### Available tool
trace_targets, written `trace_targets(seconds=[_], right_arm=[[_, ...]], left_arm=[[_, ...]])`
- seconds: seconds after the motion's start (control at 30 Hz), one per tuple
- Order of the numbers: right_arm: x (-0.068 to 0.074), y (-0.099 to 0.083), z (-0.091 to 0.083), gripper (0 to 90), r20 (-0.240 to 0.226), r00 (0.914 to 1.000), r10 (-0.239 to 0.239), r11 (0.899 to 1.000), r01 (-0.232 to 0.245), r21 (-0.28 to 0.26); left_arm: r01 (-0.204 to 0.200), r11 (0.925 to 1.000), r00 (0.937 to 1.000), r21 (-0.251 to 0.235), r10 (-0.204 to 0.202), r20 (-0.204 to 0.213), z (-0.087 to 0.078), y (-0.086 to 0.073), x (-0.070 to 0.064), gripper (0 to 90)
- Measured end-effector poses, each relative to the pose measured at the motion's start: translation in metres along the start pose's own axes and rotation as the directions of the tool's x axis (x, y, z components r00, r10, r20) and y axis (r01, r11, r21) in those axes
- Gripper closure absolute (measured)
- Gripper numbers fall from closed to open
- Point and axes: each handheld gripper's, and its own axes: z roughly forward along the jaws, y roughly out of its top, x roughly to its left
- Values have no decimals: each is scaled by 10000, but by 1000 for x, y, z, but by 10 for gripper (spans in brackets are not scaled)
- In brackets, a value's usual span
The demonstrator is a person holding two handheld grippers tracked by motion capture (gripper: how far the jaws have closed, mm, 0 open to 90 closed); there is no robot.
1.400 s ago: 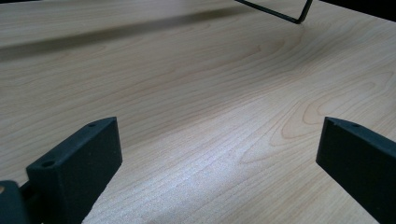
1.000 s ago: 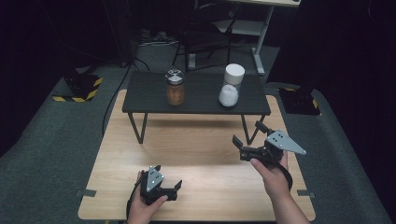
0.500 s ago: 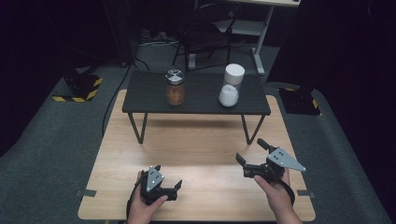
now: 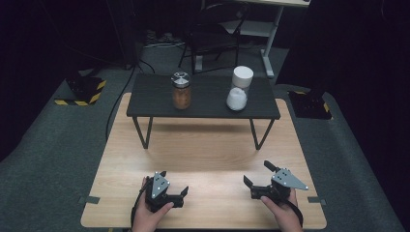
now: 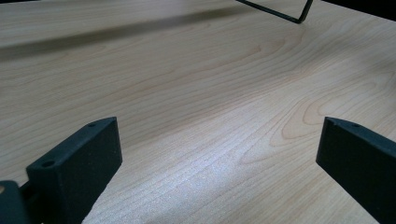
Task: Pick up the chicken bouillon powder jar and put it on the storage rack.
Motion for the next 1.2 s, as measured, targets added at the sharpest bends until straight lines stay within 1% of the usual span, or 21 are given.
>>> trace_targets(seconds=[0.03, 0.17, 0.2, 0.23, 0.33, 0.37, 0.47, 0.5, 0.57, 0.73, 0.83, 1.0, 1.1, 1.2], right_arm=[[0, 0, 0, 0, 0, 10000, 0, 10000, 0, 0], [-2, -9, -2, 0, 111, 9999, 15, 9988, -20, 485], [-2, -9, -2, 0, 111, 9999, 15, 9988, -20, 485], [-3, -12, -2, 0, 159, 9999, 21, 9981, -31, 617], [-5, -17, -1, 1, 190, 9998, -26, 9948, 7, 1017], [-5, -17, -1, 1, 190, 9998, -26, 9948, 7, 1017], [-6, -21, -2, 1, 157, 9999, -46, 9904, 24, 1385], [-6, -21, -2, 1, 157, 9999, -46, 9904, 24, 1385], [-6, -21, -3, 2, 180, 9998, -119, 9871, 89, 1599], [-7, -19, -5, 2, 272, 9996, -96, 9844, 47, 1757], [-7, -18, -8, 2, 346, 9993, -171, 9820, 102, 1889], [-9, -19, -12, 2, 312, 9994, -156, 9828, 96, 1842], [-10, -18, -10, 2, 303, 9995, -104, 9809, 43, 1945], [-8, -17, -9, 2, 233, 9994, -250, 9795, 199, 2003]], left_arm=[[0, 10000, 10000, 0, 0, 0, 0, 0, 0, 4], [-11, 10000, 10000, 9, 11, -8, 0, 0, 0, 4], [-11, 10000, 10000, 9, 11, -8, 0, 0, 0, 4], [-5, 10000, 10000, 18, 5, -12, 0, 0, 0, 4], [0, 10000, 10000, 29, -1, 4, 0, 1, 0, 4], [0, 10000, 10000, 29, -1, 4, 0, 1, 0, 4], [-8, 10000, 10000, 41, 8, 20, 1, 1, 0, 4], [-8, 10000, 10000, 41, 8, 20, 1, 1, 0, 4], [-30, 10000, 10000, 33, 30, 30, 1, 1, 0, 4], [-39, 10000, 10000, 26, 39, 42, 1, 1, 0, 4], [-29, 10000, 10000, 53, 29, 43, 1, 1, 0, 4], [18, 10000, 10000, -18, -18, 44, 1, 0, 1, 4], [14, 10000, 10000, -21, -14, 52, 0, 0, 1, 4], [44, 10000, 10000, 6, -44, 24, 0, 0, 1, 4]])
